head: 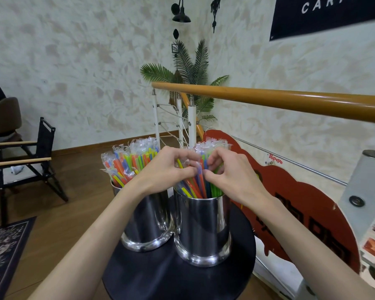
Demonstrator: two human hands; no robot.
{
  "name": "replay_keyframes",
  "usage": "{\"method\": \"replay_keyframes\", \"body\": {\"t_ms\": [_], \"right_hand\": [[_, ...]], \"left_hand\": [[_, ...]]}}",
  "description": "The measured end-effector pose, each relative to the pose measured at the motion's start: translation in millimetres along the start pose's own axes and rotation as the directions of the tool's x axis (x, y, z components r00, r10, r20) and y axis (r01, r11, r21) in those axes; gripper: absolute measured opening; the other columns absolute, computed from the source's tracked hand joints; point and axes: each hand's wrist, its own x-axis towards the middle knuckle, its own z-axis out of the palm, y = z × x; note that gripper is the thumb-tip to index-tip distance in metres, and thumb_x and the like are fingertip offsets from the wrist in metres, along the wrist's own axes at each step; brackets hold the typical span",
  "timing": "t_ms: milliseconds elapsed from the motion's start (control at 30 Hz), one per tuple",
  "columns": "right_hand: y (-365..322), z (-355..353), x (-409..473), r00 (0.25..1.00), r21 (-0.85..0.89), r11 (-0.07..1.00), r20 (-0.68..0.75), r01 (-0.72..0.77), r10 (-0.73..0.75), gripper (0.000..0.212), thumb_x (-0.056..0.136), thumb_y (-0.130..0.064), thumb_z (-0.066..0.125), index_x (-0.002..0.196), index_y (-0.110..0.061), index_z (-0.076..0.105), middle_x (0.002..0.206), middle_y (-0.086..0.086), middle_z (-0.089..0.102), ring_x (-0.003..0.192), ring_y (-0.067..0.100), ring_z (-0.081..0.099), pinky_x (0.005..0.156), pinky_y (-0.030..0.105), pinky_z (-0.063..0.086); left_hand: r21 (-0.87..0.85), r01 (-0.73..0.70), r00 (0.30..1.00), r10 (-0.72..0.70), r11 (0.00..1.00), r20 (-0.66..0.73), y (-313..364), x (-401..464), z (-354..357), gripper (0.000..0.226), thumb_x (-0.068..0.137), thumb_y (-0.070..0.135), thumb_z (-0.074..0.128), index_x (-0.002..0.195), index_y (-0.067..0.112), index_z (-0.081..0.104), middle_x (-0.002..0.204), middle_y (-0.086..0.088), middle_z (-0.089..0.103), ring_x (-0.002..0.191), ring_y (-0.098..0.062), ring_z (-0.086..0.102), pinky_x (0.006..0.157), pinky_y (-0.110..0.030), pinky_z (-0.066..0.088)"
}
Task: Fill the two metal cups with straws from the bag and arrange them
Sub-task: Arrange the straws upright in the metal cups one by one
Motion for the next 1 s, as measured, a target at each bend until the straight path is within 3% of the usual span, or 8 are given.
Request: {"method": "replay_keyframes", "body": {"t_ms": [100, 167, 300, 400, 500, 600, 733, 1000], "right_hand": [[-0.5, 1.2, 0.0, 1.0, -0.002, 1.0, -0.004, 0.011, -0.011, 0.017, 0.088, -0.027, 0.075, 0.089, -0.024, 0.058, 0.08, -0.012, 0.064, 0.076, 0.007, 0.06, 0.069, 0.028, 0.049], [-0.9, 1.7, -0.5, 1.0, 0.001, 1.0, 0.011, 0.022, -0.022, 0.018, 0.088, -0.026, 0.076, 0.09, -0.024, 0.058, 0.081, -0.011, 0.064, 0.074, 0.005, 0.059, 0.067, 0.025, 0.047], [0.4, 2.4, -0.5, 0.999, 0.002, 1.0, 0.043, 0.023, -0.024, 0.024, 0.085, -0.025, 0.08, 0.091, -0.024, 0.057, 0.082, -0.01, 0.065, 0.076, 0.006, 0.06, 0.067, 0.025, 0.048], [0.7, 3.6, -0.4, 0.999, 0.0, 0.999, 0.036, 0.039, -0.039, 0.029, 0.083, -0.026, 0.084, 0.089, -0.025, 0.056, 0.081, -0.01, 0.064, 0.072, 0.002, 0.058, 0.064, 0.019, 0.044], [0.4, 5.0, -1.0, 0.998, -0.013, 0.999, 0.026, 0.049, -0.049, 0.03, 0.082, -0.025, 0.084, 0.09, -0.025, 0.055, 0.082, -0.01, 0.064, 0.073, 0.002, 0.058, 0.064, 0.018, 0.043], [-0.2, 5.6, -0.7, 0.998, -0.024, 0.998, 0.031, 0.054, -0.054, 0.031, 0.082, -0.026, 0.085, 0.091, -0.025, 0.055, 0.082, -0.011, 0.063, 0.073, 0.001, 0.058, 0.064, 0.016, 0.043], [-0.5, 7.5, -0.4, 0.996, -0.052, 0.995, 0.03, 0.086, -0.084, 0.032, 0.079, -0.026, 0.085, 0.09, -0.025, 0.055, 0.079, -0.012, 0.062, 0.069, 0.0, 0.056, 0.063, 0.019, 0.043], [-0.8, 9.5, -0.8, 0.995, -0.049, 0.994, 0.015, 0.1, -0.099, 0.032, 0.079, -0.035, 0.083, 0.094, -0.023, 0.058, 0.083, -0.01, 0.063, 0.073, 0.005, 0.059, 0.066, 0.028, 0.053]], "left_hand": [[-0.035, 0.027, 1.0, -0.027, 0.999, -0.009, 1.3, 0.0, 0.6, 0.02, 0.09, 0.03, 0.074, 0.11, 0.026, 0.075, 0.098, 0.001, 0.077, 0.095, -0.02, 0.071, 0.09, -0.035, 0.056], [-0.013, -0.003, 0.998, 0.003, 1.0, -0.057, 4.8, -0.7, 2.9, 0.01, 0.092, 0.03, 0.072, 0.1, 0.026, 0.076, 0.092, -0.008, 0.075, 0.091, -0.028, 0.069, 0.084, -0.035, 0.054], [-0.017, -0.021, 0.988, 0.018, 1.0, -0.153, 10.3, -1.9, 11.6, 0.02, 0.097, 0.027, 0.066, 0.079, 0.023, 0.074, 0.052, 0.016, 0.055, 0.05, -0.003, 0.047, 0.053, -0.014, 0.035], [-0.013, -0.013, 0.973, 0.009, 1.0, -0.232, 8.4, 0.4, 18.7, 0.025, 0.097, 0.036, 0.065, 0.077, 0.025, 0.075, 0.054, 0.007, 0.058, 0.052, -0.003, 0.049, 0.058, -0.021, 0.043], [0.013, 0.01, 0.966, -0.006, 1.0, -0.259, 3.9, 3.0, 20.8, 0.028, 0.097, 0.039, 0.063, 0.072, 0.03, 0.072, 0.066, -0.004, 0.066, 0.064, -0.019, 0.061, 0.069, -0.035, 0.051], [0.011, 0.035, 0.963, -0.031, 0.999, -0.266, 4.7, 2.7, 19.5, 0.028, 0.096, 0.037, 0.064, 0.069, 0.033, 0.07, 0.064, 0.01, 0.067, 0.064, -0.003, 0.061, 0.068, -0.021, 0.047], [-0.021, 0.104, 0.953, -0.106, 0.994, -0.283, 4.9, 4.7, 19.1, 0.022, 0.094, 0.037, 0.066, 0.074, 0.03, 0.072, 0.072, 0.015, 0.068, 0.074, 0.008, 0.061, 0.074, -0.018, 0.043], [-0.122, 0.143, 0.949, -0.171, 0.982, -0.266, 4.2, 7.6, 14.9, 0.015, 0.092, 0.034, 0.068, 0.083, 0.025, 0.075, 0.072, 0.014, 0.071, 0.077, -0.006, 0.067, 0.079, -0.031, 0.052]]}}
